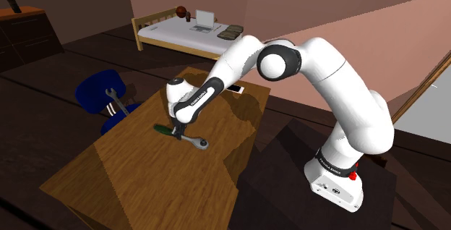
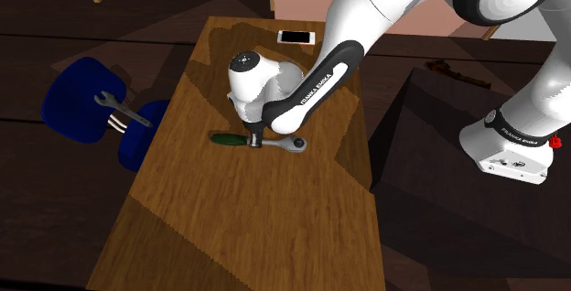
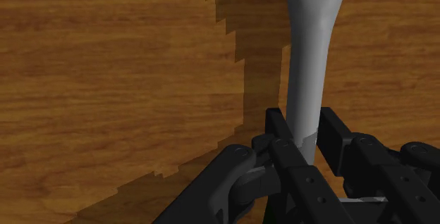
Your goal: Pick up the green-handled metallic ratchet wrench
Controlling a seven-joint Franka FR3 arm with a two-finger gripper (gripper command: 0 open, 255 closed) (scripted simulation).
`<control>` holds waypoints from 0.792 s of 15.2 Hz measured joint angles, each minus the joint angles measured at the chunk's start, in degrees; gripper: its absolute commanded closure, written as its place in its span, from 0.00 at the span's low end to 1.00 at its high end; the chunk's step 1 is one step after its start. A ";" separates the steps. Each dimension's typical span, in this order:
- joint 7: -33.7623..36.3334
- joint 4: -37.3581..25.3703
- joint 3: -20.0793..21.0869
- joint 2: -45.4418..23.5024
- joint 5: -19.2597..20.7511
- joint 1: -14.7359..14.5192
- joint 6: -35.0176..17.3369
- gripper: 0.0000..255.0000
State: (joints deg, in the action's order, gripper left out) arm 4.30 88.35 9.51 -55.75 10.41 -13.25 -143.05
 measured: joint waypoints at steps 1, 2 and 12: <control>-0.02 0.23 0.07 0.46 -0.05 0.06 0.25 1.00; 0.05 0.33 0.15 0.95 -0.10 0.02 0.63 1.00; -0.18 3.32 1.10 7.45 -0.82 0.80 4.15 1.00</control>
State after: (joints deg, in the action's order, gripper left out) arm 4.11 91.67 10.62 -48.30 9.59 -12.45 -138.90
